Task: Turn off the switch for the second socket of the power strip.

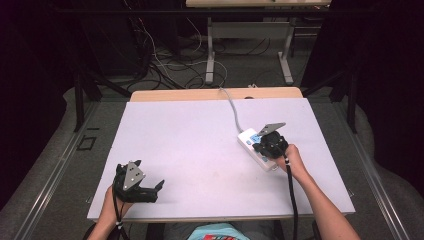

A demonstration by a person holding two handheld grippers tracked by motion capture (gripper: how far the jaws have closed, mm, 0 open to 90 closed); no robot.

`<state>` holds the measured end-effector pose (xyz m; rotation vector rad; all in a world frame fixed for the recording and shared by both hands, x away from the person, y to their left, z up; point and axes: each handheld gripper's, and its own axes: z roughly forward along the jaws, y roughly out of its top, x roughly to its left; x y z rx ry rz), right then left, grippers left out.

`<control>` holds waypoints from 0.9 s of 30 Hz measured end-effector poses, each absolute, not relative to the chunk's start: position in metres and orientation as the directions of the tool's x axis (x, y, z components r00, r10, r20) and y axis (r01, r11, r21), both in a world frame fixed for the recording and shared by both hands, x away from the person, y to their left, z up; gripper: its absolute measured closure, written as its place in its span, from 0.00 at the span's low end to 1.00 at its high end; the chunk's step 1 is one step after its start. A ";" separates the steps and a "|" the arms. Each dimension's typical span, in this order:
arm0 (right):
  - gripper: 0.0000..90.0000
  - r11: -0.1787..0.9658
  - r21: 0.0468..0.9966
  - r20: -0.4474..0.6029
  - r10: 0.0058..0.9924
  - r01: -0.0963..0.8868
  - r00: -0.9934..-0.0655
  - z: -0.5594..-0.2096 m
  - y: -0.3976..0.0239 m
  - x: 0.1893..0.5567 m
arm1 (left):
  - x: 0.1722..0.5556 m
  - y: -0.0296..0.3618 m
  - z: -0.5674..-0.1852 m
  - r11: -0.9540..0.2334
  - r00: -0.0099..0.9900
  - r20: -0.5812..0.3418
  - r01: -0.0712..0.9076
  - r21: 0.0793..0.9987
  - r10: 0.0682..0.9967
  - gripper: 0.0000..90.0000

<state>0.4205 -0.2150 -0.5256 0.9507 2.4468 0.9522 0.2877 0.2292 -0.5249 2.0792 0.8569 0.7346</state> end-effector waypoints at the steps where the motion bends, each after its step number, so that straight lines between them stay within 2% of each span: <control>1: 1.00 0.550 0.696 -0.075 0.695 0.462 -0.715 -0.526 -0.215 0.421 | 0.288 0.229 -0.525 -0.490 0.610 0.215 0.328 0.808 0.763 0.00; 23: 1.00 0.546 0.685 -0.066 0.707 0.483 -0.704 -0.524 -0.216 0.419 | 0.288 0.230 -0.525 -0.491 0.608 0.217 0.329 0.807 0.764 0.00; 27: 0.99 0.550 0.702 -0.090 0.699 0.452 -0.710 -0.520 -0.217 0.418 | 0.288 0.230 -0.525 -0.493 0.609 0.219 0.328 0.806 0.763 0.00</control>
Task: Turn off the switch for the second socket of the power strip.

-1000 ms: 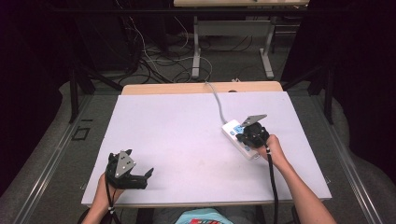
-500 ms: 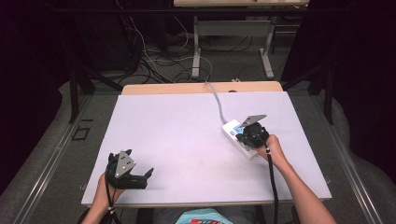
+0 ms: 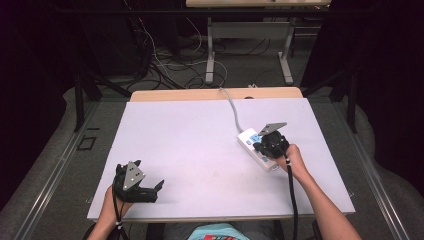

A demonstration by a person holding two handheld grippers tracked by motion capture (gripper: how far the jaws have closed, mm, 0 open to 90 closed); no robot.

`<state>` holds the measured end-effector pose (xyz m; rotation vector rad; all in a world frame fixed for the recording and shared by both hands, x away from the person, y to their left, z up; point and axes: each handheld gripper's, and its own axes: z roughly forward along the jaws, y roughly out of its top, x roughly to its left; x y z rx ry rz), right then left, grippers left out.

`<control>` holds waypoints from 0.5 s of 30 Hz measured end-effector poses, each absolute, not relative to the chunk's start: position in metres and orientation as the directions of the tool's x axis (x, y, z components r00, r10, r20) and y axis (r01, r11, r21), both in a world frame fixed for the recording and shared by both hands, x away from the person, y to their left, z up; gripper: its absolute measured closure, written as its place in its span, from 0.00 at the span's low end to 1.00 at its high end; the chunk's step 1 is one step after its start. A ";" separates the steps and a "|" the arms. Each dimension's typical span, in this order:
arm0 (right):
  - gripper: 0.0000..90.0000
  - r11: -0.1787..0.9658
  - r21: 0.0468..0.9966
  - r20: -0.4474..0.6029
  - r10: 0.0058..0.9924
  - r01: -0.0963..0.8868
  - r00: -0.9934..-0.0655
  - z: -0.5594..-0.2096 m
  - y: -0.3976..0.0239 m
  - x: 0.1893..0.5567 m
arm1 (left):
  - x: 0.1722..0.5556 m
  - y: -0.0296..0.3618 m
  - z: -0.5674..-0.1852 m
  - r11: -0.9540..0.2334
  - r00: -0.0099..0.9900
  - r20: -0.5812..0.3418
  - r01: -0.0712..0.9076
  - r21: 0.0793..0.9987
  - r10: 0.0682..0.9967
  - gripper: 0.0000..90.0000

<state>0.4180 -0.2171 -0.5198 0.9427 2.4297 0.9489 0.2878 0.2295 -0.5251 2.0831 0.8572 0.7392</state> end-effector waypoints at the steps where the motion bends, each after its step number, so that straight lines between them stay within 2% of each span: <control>1: 0.99 0.547 0.708 -0.092 0.699 0.447 -0.709 -0.518 -0.217 0.417 | 0.288 0.229 -0.525 -0.493 0.609 0.218 0.329 0.806 0.763 0.00; 11: 0.97 0.528 0.734 -0.094 0.701 0.426 -0.707 -0.507 -0.219 0.413 | 0.288 0.229 -0.525 -0.493 0.609 0.217 0.329 0.806 0.763 0.00; 13: 0.94 0.527 0.734 -0.089 0.699 0.428 -0.709 -0.507 -0.218 0.413 | 0.288 0.229 -0.525 -0.490 0.609 0.216 0.329 0.807 0.763 0.00; 15: 0.86 0.532 0.732 -0.094 0.698 0.425 -0.710 -0.507 -0.218 0.413 | 0.288 0.230 -0.525 -0.490 0.609 0.215 0.329 0.807 0.763 0.00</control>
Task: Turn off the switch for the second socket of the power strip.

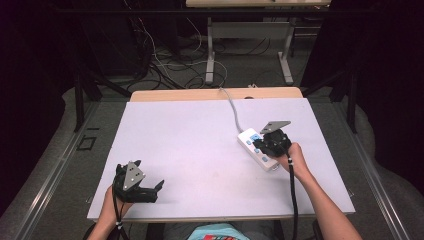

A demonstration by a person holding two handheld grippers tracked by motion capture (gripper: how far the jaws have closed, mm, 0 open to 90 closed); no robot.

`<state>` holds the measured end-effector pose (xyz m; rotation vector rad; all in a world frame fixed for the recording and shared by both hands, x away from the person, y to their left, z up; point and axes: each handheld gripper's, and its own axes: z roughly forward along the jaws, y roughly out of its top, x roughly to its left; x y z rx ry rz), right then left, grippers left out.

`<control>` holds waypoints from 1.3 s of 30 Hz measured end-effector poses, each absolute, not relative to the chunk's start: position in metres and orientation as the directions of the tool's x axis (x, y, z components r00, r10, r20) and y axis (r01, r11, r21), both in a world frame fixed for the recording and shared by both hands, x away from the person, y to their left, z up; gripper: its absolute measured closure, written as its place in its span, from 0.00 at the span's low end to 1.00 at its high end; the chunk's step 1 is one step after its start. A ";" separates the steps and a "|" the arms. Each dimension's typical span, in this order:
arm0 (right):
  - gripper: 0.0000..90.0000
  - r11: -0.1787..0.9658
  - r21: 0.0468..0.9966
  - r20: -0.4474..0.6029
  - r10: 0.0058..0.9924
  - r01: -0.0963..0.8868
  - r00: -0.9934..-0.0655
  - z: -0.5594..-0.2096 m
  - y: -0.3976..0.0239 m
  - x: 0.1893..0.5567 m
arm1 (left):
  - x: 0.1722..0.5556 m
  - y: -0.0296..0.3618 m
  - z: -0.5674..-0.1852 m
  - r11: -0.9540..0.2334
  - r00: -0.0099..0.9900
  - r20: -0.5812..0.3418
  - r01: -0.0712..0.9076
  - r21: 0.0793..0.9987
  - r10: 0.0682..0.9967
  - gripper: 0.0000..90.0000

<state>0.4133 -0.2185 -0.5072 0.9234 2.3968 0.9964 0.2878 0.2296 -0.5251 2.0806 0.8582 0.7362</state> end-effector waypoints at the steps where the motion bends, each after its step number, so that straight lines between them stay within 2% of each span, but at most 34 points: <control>1: 0.80 0.532 0.731 -0.094 0.698 0.427 -0.710 -0.507 -0.218 0.413 | 0.288 0.230 -0.525 -0.490 0.609 0.215 0.329 0.807 0.763 0.00; 6: 0.50 0.529 0.725 -0.075 0.698 0.442 -0.712 -0.507 -0.220 0.414 | 0.288 0.230 -0.525 -0.488 0.609 0.215 0.327 0.809 0.764 0.00; 12: 0.23 0.501 0.737 -0.036 0.699 0.453 -0.714 -0.505 -0.223 0.414 | 0.287 0.229 -0.525 -0.493 0.610 0.218 0.327 0.807 0.762 0.00; 19: 0.06 0.485 0.751 -0.010 0.686 0.448 -0.727 -0.501 -0.226 0.412 | 0.287 0.229 -0.525 -0.491 0.610 0.217 0.326 0.808 0.762 0.00; 23: 0.00 0.486 0.752 -0.005 0.681 0.446 -0.733 -0.499 -0.226 0.410 | 0.287 0.230 -0.525 -0.489 0.610 0.214 0.328 0.809 0.763 0.00; 39: 0.00 0.478 0.762 -0.014 0.686 0.437 -0.727 -0.494 -0.236 0.393 | 0.288 0.231 -0.526 -0.492 0.600 0.223 0.329 0.806 0.768 0.00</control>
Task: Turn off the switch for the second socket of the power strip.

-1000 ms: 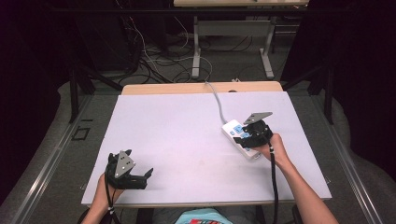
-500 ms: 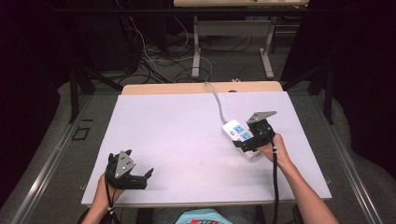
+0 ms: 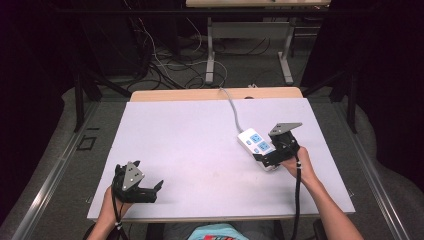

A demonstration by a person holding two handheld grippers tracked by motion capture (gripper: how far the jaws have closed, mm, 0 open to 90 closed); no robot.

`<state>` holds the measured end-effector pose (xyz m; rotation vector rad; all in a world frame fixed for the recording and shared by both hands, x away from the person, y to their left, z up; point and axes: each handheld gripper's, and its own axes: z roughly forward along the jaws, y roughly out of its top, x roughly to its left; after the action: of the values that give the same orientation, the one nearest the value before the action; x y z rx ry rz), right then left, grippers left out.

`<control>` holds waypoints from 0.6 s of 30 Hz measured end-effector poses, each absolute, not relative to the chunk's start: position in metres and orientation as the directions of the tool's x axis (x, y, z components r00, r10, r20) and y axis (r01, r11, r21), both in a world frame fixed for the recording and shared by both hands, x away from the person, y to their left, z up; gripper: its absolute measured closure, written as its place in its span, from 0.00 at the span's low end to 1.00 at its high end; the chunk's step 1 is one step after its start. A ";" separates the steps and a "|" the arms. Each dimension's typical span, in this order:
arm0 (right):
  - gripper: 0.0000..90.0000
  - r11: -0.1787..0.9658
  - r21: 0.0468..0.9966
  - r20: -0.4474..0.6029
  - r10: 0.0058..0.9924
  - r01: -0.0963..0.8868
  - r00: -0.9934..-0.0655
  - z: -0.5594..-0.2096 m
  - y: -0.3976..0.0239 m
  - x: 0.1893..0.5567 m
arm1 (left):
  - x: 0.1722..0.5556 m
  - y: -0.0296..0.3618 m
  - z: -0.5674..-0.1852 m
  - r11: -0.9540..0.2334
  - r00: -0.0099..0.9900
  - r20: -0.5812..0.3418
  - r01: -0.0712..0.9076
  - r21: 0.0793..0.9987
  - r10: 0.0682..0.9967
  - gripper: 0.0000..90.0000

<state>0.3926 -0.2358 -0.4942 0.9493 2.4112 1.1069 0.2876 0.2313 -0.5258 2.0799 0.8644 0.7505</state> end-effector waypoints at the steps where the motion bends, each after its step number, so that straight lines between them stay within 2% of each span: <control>1: 0.00 0.484 0.756 -0.016 0.687 0.441 -0.726 -0.493 -0.237 0.391 | 0.288 0.231 -0.526 -0.492 0.602 0.221 0.332 0.805 0.767 0.00; 18: 0.00 0.513 0.748 -0.055 0.681 0.421 -0.731 -0.492 -0.240 0.362 | 0.286 0.233 -0.525 -0.490 0.602 0.219 0.332 0.806 0.768 0.00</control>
<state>0.3617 -0.2400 -0.4923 0.9162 2.4158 1.0576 0.2860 0.2325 -0.5251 2.0802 0.8667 0.7444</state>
